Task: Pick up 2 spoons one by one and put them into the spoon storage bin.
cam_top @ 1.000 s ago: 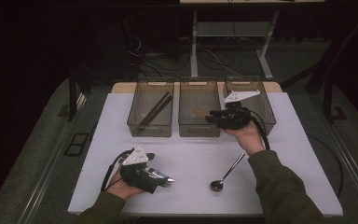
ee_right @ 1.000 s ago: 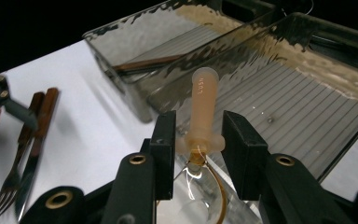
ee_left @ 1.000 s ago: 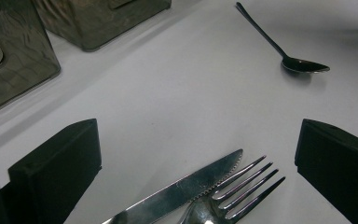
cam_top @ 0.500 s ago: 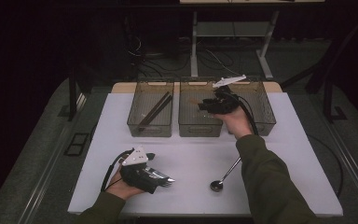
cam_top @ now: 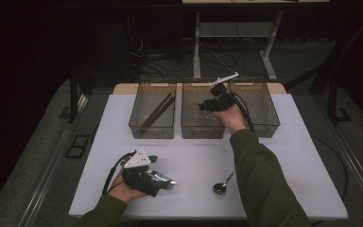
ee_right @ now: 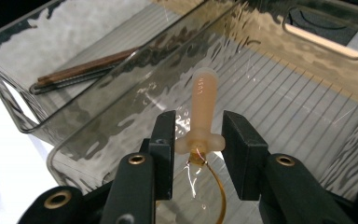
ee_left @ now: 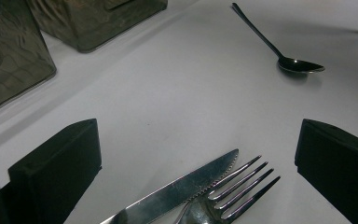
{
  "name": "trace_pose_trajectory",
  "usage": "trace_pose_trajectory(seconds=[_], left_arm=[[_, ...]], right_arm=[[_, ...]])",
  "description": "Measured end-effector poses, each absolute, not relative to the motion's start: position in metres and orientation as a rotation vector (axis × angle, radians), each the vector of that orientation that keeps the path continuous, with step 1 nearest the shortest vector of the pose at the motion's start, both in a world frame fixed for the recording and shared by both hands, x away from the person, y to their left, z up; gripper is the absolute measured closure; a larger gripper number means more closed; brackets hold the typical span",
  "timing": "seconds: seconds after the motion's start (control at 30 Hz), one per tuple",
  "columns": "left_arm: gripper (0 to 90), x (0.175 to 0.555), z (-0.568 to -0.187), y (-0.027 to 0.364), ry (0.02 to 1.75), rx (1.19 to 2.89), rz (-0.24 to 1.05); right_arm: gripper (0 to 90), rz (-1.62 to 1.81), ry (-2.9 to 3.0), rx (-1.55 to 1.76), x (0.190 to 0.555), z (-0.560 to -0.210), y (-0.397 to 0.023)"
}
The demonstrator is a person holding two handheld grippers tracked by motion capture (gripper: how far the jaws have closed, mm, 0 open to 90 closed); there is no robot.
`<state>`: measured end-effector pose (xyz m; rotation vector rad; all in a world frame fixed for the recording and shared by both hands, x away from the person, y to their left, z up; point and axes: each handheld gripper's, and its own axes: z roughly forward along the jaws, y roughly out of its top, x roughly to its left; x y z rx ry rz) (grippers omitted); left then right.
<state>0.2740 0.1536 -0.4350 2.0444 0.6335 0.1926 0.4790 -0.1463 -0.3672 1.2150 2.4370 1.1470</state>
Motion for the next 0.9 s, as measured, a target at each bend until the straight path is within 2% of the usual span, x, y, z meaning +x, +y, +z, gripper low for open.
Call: trace_pose_trajectory(seconds=[0.9], left_arm=[[0.0, 0.274, -0.434, 0.155, 0.639, 2.04, 0.189]], right_arm=[[64.2, 0.905, 2.617, 1.253, 0.491, -0.394, -0.138]])
